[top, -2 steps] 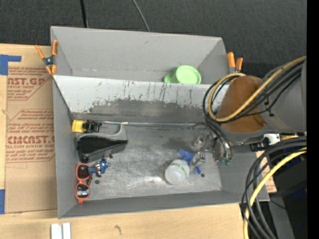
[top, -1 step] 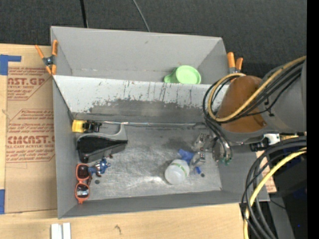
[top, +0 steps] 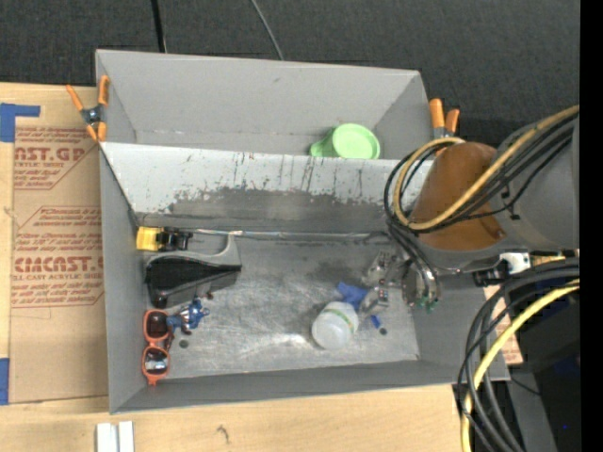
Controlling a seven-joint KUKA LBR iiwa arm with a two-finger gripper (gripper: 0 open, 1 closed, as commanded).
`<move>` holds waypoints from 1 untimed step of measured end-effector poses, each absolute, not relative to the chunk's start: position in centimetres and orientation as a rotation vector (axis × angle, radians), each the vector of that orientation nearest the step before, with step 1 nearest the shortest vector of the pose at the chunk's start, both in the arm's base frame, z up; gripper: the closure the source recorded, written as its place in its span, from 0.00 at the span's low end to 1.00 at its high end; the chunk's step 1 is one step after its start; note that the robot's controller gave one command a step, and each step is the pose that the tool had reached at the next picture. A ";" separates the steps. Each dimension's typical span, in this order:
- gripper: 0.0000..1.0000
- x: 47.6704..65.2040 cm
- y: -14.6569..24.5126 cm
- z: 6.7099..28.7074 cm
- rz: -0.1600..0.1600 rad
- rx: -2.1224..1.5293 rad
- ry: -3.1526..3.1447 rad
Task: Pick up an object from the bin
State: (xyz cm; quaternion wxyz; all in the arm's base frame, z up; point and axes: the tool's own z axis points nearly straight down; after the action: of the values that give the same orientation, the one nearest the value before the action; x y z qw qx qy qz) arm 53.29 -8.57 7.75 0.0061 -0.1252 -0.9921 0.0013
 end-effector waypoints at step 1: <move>1.00 53.2 -8.5 9.5 0.001 -0.393 -3.108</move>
Offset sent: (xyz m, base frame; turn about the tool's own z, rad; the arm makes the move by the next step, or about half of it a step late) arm -0.0001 0.0000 0.0429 0.0000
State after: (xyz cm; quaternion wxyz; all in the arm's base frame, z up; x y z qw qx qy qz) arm 53.16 -8.49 9.46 0.0044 -0.1256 -0.9921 0.0002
